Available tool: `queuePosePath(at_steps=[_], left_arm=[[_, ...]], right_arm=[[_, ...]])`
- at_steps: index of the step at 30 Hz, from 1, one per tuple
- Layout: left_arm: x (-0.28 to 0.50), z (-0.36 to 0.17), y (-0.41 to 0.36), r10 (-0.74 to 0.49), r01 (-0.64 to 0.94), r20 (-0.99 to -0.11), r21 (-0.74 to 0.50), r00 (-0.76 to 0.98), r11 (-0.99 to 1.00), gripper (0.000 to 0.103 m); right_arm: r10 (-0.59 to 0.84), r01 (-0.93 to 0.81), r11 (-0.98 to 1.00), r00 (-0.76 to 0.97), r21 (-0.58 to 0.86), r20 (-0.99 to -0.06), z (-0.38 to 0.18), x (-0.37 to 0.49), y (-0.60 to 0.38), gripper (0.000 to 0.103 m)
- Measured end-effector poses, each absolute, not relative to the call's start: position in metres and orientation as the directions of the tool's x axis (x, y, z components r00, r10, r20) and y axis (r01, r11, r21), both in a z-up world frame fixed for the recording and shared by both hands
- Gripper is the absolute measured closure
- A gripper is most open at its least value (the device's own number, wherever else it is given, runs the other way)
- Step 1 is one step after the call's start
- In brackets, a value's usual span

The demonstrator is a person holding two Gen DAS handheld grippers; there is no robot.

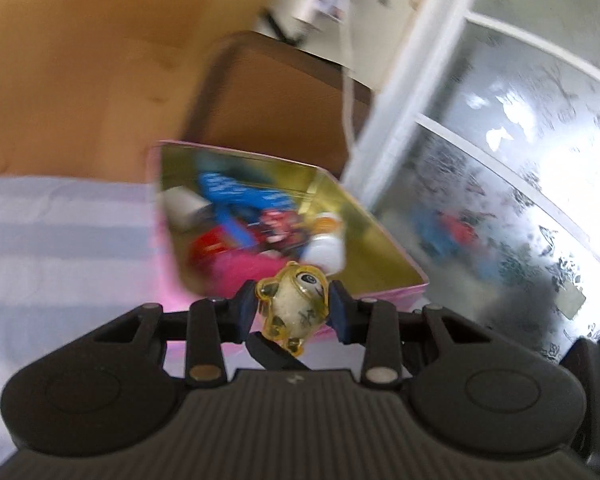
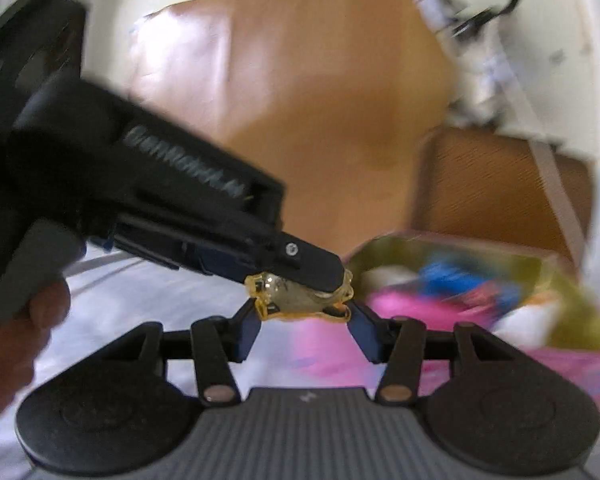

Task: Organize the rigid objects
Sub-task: 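Carry the yellow toy into the pink tin and open the right gripper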

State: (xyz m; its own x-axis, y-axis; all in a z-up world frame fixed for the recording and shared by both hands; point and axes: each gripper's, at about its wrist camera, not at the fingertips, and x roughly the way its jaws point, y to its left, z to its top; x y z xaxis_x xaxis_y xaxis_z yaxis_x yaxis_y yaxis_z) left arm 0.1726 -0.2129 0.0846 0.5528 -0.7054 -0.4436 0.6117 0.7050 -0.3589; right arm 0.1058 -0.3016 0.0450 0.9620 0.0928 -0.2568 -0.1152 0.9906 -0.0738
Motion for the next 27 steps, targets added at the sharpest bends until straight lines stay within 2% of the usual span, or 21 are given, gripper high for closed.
queuePosePath(at_steps=[5,8,9,10,11,14,17,25,27], left_arm=[[0.203,0.076,-0.283,-0.721,0.656,-0.469,-0.329,0.51,0.679,0.062],[0.221,0.062,-0.31,-0.67,0.631,-0.512,-0.283,0.537,0.722,0.049],[0.225,0.058,-0.313,-0.643,0.609,-0.531,-0.269,0.553,0.746,0.048],[0.23,0.055,-0.314,-0.62,0.584,-0.54,-0.267,0.568,0.767,0.043],[0.232,0.053,-0.311,-0.625,0.571,-0.529,-0.289,0.574,0.769,0.038],[0.232,0.054,-0.303,-0.593,0.515,-0.519,-0.304,0.616,0.801,0.04],[0.225,0.062,-0.289,-0.566,0.483,-0.508,-0.299,0.649,0.823,0.04],[0.155,0.081,-0.216,-0.38,0.383,-0.492,-0.1,0.783,0.918,0.037],[0.135,0.081,-0.193,-0.341,0.355,-0.489,-0.067,0.803,0.933,0.03]], right_arm=[[0.015,-0.001,0.999,0.963,0.051,-0.269,0.045,0.126,-0.367,0.054],[-0.034,0.056,0.995,0.968,0.081,-0.247,0.037,0.144,-0.4,0.052],[-0.057,0.079,0.992,0.975,0.097,-0.213,0.031,0.148,-0.408,0.049],[-0.089,0.113,0.989,0.97,0.093,-0.226,0.029,0.153,-0.414,0.045],[-0.101,0.126,0.988,0.964,0.087,-0.246,0.029,0.157,-0.418,0.045],[-0.062,0.098,0.985,0.97,0.142,-0.237,0.025,0.153,-0.425,0.046],[-0.06,0.094,0.987,0.969,0.13,-0.241,0.022,0.152,-0.421,0.046],[-0.125,0.152,0.981,0.971,0.123,-0.203,0.021,0.14,-0.418,0.046],[-0.147,0.183,0.972,0.964,0.15,-0.223,0.023,0.129,-0.417,0.046]])
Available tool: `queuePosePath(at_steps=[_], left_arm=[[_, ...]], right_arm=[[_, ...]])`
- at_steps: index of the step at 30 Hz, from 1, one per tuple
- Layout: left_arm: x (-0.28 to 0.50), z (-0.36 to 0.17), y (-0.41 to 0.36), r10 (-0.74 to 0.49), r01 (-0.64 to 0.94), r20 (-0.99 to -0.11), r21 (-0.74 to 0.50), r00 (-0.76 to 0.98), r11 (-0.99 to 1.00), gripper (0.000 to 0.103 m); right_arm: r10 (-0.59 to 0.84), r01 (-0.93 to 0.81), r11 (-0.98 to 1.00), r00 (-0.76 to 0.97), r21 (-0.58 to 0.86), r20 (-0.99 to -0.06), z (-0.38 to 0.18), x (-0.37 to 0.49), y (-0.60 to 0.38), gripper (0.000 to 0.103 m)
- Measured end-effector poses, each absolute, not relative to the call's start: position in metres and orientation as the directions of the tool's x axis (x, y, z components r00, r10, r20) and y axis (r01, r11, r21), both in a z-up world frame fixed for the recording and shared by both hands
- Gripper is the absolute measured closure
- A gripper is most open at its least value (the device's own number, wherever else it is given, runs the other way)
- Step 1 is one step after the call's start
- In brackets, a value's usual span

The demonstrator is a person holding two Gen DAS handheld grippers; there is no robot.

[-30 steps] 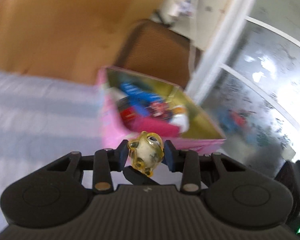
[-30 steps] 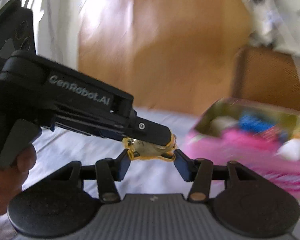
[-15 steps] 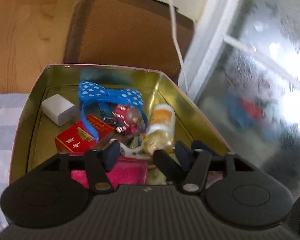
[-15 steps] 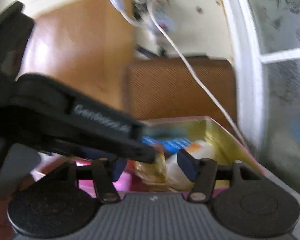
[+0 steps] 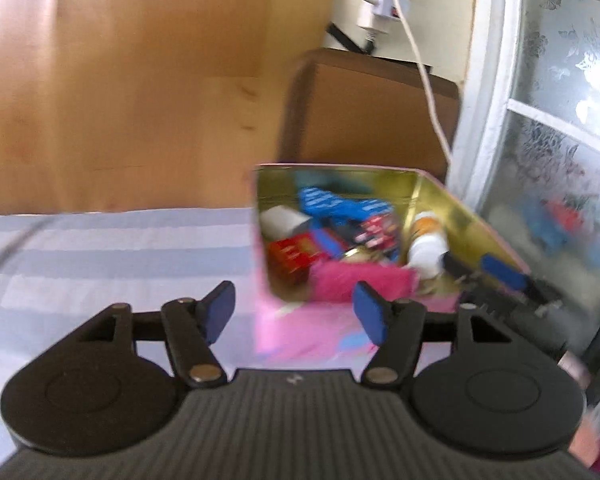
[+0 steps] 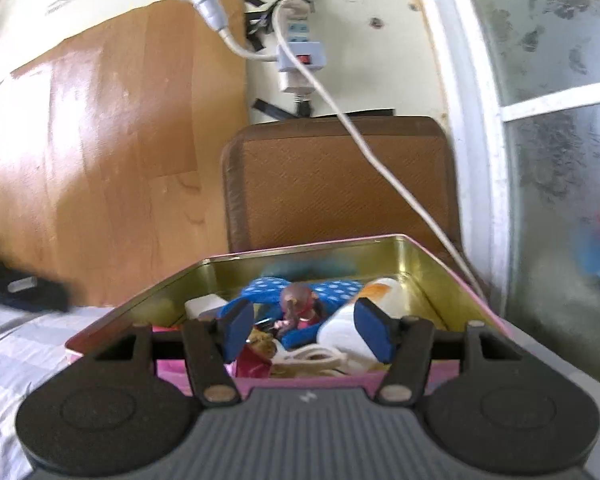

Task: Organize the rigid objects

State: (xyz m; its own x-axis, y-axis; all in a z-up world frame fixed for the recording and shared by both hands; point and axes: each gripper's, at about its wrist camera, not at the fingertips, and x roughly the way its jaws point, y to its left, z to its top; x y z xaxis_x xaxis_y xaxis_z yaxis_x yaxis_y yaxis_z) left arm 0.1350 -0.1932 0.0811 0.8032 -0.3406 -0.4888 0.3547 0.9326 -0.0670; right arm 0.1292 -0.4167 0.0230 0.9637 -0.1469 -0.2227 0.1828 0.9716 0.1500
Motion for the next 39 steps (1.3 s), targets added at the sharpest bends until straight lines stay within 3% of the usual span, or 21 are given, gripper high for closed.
queuePosePath(at_steps=[5,12,16,18,28,33,39], left_arm=[[0.095,0.073,-0.154,-0.261,0.302,-0.459,0.018,0.85,0.953,0.022],[0.056,0.063,-0.118,-0.221,0.256,-0.467,0.012,0.856,0.966,0.002],[0.036,0.061,-0.108,-0.204,0.241,-0.469,0.018,0.859,0.97,0.0],[0.031,0.06,-0.105,-0.206,0.239,-0.498,0.003,0.842,0.971,0.0],[-0.015,0.061,-0.102,-0.157,0.177,-0.484,-0.002,0.861,0.984,0.0],[-0.031,0.067,-0.11,-0.122,0.163,-0.433,0.058,0.893,0.985,0.0],[-0.034,0.069,-0.109,-0.151,0.176,-0.45,0.014,0.88,0.984,0.0]], right_arm=[[-0.098,0.156,0.956,0.968,0.249,-0.231,0.032,0.08,-0.391,0.041],[-0.03,0.106,0.957,0.961,0.269,-0.274,0.047,0.018,-0.331,0.03],[0.0,0.087,0.957,0.955,0.277,-0.298,0.061,-0.008,-0.309,0.016],[0.003,0.089,0.956,0.95,0.279,-0.313,0.068,-0.021,-0.3,0.0],[-0.013,0.155,0.947,0.893,0.28,-0.45,0.087,-0.075,-0.289,0.0],[-0.064,0.211,0.933,0.893,0.29,-0.446,0.084,-0.095,-0.29,0.0],[-0.093,0.238,0.929,0.891,0.282,-0.444,0.077,-0.099,-0.289,0.0]])
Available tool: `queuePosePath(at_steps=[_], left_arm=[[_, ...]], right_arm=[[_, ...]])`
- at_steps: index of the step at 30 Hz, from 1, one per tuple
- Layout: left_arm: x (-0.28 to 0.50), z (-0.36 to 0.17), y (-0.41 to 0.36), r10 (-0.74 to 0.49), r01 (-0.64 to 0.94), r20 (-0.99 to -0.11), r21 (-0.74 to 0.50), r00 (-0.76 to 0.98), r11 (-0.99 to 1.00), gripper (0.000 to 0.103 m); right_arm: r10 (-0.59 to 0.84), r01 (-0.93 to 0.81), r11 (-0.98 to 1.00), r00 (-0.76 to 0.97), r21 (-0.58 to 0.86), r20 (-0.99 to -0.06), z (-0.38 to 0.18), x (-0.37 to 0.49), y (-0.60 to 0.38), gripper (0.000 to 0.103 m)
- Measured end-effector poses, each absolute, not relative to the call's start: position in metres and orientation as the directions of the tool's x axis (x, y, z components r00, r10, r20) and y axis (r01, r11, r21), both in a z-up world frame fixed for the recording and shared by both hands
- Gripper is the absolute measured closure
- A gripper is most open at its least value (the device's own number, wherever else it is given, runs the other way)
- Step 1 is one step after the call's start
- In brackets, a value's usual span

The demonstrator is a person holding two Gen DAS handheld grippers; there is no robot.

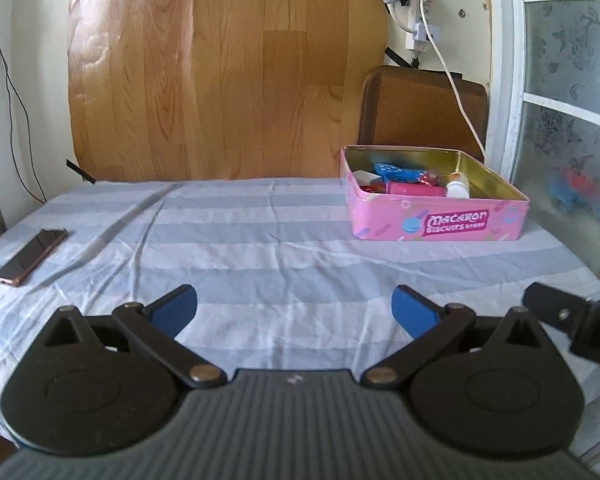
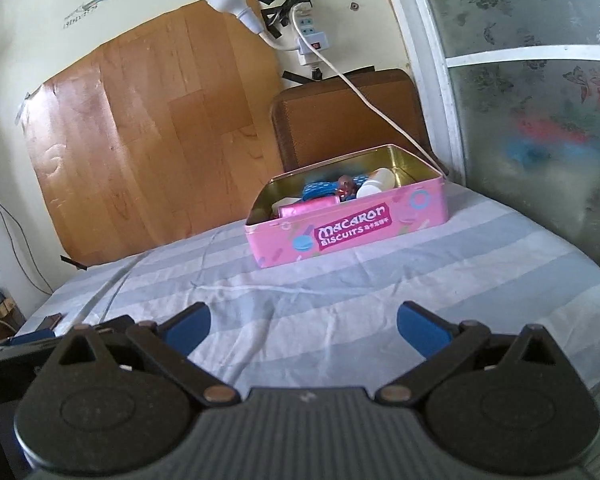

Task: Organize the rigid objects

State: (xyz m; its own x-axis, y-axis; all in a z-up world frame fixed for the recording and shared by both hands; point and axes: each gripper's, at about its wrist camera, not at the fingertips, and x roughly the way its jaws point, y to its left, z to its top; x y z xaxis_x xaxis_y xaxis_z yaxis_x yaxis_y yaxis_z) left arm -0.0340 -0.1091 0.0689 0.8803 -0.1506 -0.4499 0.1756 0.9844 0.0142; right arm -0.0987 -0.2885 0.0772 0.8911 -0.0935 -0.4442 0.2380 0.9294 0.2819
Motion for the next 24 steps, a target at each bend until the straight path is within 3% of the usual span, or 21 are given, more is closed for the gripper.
queuePosePath(at_steps=[9,24], left_arm=[[-0.034,0.066,-0.113,-0.048,0.096,-0.487,0.073,0.872,0.993,0.0],[-0.039,0.07,-0.113,-0.061,0.103,-0.491,0.058,0.869,0.993,0.0]], right_arm=[[-0.065,0.21,0.939,0.885,0.272,-0.462,0.07,-0.099,-0.281,0.0],[-0.08,0.215,0.943,0.888,0.255,-0.453,0.068,-0.099,-0.278,0.0]])
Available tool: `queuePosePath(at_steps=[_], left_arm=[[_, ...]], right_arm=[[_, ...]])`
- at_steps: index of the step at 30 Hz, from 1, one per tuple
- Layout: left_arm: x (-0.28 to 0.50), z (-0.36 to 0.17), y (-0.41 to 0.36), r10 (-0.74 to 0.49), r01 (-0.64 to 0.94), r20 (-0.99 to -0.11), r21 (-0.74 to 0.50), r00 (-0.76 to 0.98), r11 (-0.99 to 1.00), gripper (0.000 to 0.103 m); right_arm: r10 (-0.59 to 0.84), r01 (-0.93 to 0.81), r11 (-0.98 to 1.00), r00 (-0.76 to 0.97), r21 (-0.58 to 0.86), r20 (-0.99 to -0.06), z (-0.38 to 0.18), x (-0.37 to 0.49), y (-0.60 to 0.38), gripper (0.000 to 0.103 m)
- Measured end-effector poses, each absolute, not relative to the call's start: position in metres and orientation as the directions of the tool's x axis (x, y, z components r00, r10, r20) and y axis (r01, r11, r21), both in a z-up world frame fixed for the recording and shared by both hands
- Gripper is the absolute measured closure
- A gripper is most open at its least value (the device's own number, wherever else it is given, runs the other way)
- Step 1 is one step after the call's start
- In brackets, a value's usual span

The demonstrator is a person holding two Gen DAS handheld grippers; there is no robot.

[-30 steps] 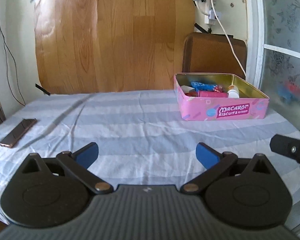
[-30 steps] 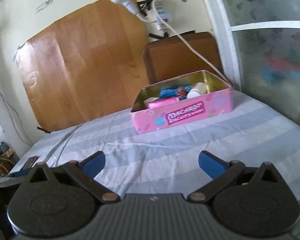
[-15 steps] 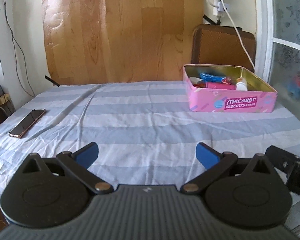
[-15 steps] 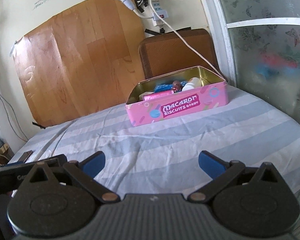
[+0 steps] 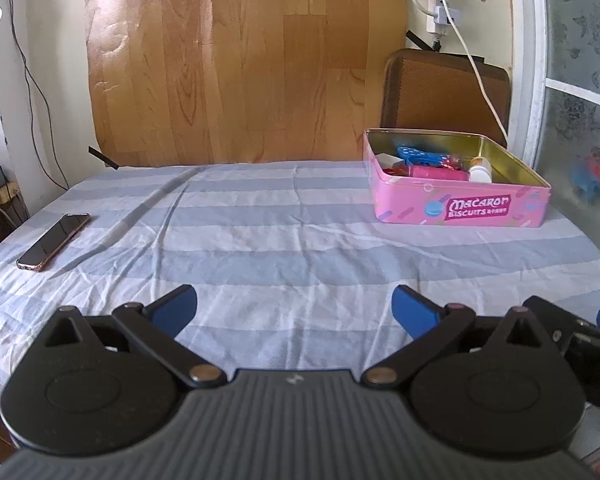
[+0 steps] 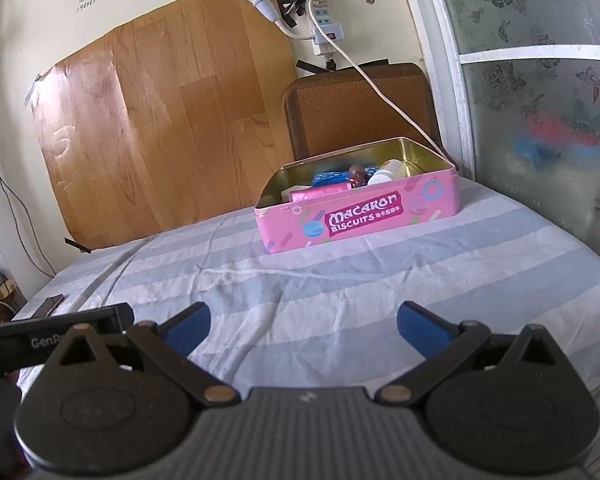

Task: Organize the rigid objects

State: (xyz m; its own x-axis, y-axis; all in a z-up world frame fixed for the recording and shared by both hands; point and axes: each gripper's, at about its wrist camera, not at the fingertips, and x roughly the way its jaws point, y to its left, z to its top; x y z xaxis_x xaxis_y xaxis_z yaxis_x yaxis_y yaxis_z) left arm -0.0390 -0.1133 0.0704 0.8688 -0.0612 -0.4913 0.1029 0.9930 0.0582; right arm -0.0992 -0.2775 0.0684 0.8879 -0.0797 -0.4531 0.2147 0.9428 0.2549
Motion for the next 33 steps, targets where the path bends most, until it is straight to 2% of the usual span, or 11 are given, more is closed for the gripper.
queuePosePath(at_steps=[7,11,13,27,33], left_arm=[[-0.0421,0.0747,-0.1165,-0.084,0.128,-0.495,0.056,0.865,0.99,0.0],[-0.0427,0.0757,-0.1086,-0.147,0.167,-0.509,-0.007,0.848,0.986,0.0],[-0.0422,0.0761,-0.1073,-0.142,0.155,-0.512,-0.017,0.847,0.988,0.0],[-0.0476,0.0754,-0.1158,-0.08,0.145,-0.472,0.102,0.878,0.984,0.0],[-0.0476,0.0758,-0.1145,-0.092,0.157,-0.47,0.101,0.878,0.982,0.0]], right_arm=[[-0.075,0.213,0.942,0.887,0.259,-0.456,0.0673,-0.0989,-0.2799,0.0],[-0.081,0.215,0.942,0.889,0.256,-0.45,0.0672,-0.1,-0.2802,0.0],[-0.082,0.216,0.943,0.888,0.254,-0.453,0.0666,-0.0998,-0.28,0.0],[-0.088,0.219,0.944,0.888,0.247,-0.451,0.0656,-0.1008,-0.2772,0.0],[-0.089,0.222,0.943,0.888,0.249,-0.451,0.0648,-0.1017,-0.2773,0.0]])
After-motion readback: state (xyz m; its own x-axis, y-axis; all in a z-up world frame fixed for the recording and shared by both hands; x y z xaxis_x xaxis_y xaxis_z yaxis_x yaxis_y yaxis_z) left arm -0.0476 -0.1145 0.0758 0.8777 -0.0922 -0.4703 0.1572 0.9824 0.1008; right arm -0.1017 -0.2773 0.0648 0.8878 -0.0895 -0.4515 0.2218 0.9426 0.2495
